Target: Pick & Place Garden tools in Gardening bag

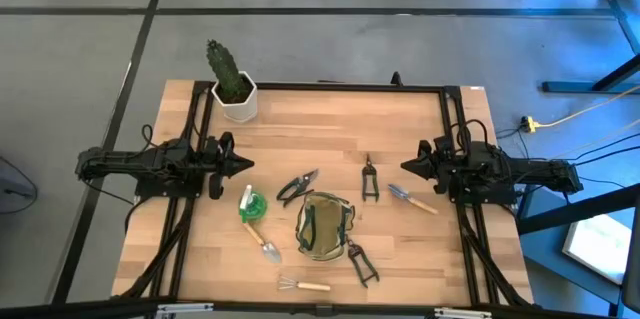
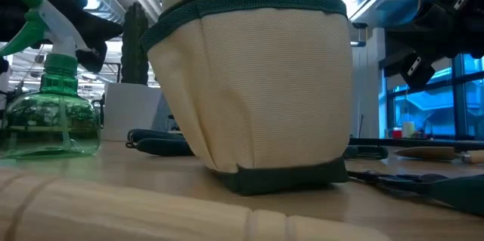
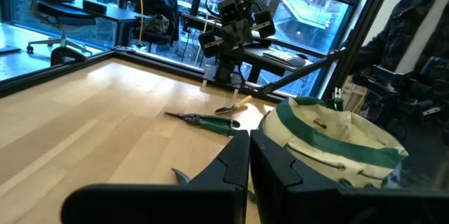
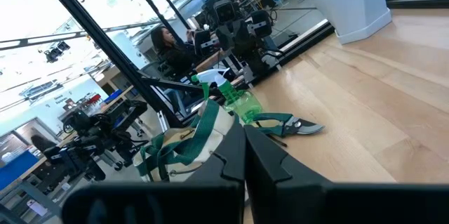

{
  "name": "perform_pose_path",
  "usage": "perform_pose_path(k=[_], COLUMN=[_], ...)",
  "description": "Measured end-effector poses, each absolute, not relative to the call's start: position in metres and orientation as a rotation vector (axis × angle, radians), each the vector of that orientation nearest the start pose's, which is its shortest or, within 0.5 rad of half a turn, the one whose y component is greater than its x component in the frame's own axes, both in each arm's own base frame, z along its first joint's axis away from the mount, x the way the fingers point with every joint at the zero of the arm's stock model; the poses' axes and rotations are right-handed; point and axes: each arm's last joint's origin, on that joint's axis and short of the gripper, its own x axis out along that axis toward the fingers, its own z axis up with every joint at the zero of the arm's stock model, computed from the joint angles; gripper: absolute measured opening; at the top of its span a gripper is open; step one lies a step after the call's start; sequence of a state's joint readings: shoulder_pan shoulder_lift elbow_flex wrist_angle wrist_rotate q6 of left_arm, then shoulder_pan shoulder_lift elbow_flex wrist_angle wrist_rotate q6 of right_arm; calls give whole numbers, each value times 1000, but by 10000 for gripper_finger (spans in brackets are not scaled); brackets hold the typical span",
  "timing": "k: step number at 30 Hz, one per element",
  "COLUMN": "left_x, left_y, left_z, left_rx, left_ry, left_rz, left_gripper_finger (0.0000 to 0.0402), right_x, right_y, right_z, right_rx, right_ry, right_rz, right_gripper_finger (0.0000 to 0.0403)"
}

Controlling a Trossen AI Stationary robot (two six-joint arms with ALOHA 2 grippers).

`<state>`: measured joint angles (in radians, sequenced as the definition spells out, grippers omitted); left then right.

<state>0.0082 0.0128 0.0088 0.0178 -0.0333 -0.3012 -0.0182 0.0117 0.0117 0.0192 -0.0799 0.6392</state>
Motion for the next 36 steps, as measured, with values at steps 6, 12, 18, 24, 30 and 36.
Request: perform_pose_path(k=[6,12,18,24,30,36], left_x=[98,98,98,98,98,98], left_y=[2,2,2,2,2,2], left_z=[167,167,167,167,167,167], left_rx=[-301,-301,-301,-301,-301,-301], left_ry=[-20,-20,-20,-19,-20,-20], left_rz=[39,39,39,40,39,39], left_gripper_finger=[8,8,8,8,8,8], right_x=[98,98,98,98,98,98], right_y=[1,1,1,1,1,-1], right_z=[169,169,169,168,169,170], right_rx=[638,638,638,638,638,640], right_ry=[1,1,1,1,1,-32], right_rz=[65,66,66,65,66,25], right_gripper_finger=[1,1,1,1,1,1])
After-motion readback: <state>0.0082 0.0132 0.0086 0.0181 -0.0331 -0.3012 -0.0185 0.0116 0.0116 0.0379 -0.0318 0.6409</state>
